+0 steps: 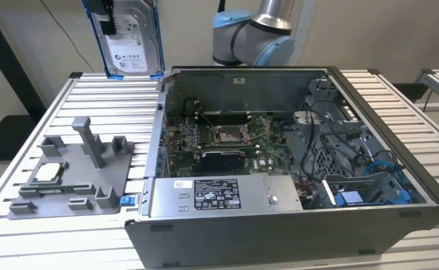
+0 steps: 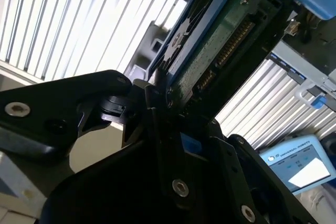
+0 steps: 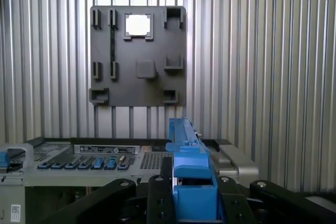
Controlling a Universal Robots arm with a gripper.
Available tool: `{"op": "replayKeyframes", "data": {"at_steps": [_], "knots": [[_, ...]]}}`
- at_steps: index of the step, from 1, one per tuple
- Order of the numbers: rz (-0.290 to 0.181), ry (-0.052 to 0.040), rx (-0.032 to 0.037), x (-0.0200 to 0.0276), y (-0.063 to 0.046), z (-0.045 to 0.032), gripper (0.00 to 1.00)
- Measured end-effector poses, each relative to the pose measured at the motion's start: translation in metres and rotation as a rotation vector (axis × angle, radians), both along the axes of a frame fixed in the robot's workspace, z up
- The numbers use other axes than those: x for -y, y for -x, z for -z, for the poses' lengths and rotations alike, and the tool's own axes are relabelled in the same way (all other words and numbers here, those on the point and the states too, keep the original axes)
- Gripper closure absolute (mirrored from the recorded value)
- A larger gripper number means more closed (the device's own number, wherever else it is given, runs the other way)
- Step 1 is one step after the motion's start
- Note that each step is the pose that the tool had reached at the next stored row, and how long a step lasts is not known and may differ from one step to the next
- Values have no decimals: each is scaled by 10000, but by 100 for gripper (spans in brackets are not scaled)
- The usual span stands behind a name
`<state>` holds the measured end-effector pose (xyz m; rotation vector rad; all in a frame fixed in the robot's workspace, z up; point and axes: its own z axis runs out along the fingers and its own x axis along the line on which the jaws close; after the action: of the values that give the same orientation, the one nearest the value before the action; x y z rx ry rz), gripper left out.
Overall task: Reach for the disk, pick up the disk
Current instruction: 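Pick up the disk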
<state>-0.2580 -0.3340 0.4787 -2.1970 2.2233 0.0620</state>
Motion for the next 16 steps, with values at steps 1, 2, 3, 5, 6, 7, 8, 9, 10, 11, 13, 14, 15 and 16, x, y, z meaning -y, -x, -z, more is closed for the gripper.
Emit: {"op": "replayKeyframes", "data": {"at_steps": [1,2,3,5,6,7,8,9,10,11,13,14,15,16], "knots": [[-1,-1,0,0,-33,0,100],[-1,0,-1,0,-66,0,100],[-1,0,-2,0,-102,0,100],[0,0,-3,0,-176,0,100],[0,0,-3,0,-213,0,100],[-1,0,-4,0,-243,0,100],[-1,0,-4,0,-278,0,100],[0,0,-4,0,-311,0,100],[0,0,-5,0,-342,0,100],[0,0,-5,0,-376,0,100],[-1,0,-6,0,-445,0,100],[-1,-1,-6,0,-480,0,100],[0,-1,-7,0,-514,0,100],[0,-1,-7,0,-547,0,100]]}}
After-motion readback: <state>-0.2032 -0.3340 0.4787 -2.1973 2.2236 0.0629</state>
